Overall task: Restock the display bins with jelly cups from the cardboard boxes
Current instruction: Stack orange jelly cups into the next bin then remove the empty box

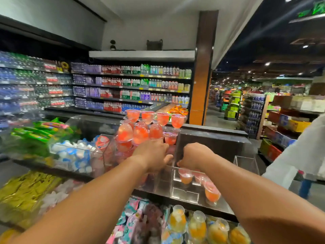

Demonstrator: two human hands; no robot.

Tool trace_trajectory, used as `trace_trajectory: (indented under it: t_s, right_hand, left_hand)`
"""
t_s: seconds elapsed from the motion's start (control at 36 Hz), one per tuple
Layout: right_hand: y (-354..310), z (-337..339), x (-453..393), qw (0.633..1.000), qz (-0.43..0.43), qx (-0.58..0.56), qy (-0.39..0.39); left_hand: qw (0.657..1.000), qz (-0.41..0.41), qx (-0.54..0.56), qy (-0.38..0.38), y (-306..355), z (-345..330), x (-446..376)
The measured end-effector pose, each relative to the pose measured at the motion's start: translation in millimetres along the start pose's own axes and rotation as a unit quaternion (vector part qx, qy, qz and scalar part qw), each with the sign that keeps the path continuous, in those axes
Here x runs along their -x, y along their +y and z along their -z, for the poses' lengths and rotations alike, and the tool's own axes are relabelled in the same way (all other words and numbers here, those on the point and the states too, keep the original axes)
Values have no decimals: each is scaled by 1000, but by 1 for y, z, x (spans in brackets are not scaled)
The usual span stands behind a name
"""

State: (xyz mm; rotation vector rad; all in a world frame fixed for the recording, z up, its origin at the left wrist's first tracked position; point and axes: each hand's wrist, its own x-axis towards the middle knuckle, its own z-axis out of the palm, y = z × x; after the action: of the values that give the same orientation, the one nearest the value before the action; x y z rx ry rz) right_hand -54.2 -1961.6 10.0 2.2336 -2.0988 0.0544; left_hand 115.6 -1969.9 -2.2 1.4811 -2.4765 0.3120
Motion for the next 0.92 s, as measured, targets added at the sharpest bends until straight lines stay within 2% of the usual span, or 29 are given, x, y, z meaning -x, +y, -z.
trace_trajectory:
  t_s: [0.11,0.22,0.36,0.44,0.61,0.81,0.92]
  right_hand:
    - [-44,-3,34,993,116,19,-11]
    - [-97,-11,75,976,211,39,-41]
    - [-176,-35,138,950,305,18,-66]
    - [-228,-57,180,926,369,7,-78]
    - [-325,-100,262,902,419,-65,-82]
    - [-428,-131,349,874,461,-81,-130]
    - [-480,-144,380,866,468,-81,-157]
  left_hand:
    - [993,113,3,-23,-10,1,72]
    - [972,233,4,-36,-16,3,158]
    - [935,349,-12,-58,-18,19,287]
    - [896,437,-14,-74,-23,24,368]
    - [807,581,-14,-110,-27,30,518]
    - [732,676,9,-86,-34,41,645]
    - [706,702,21,-91,-47,47,700]
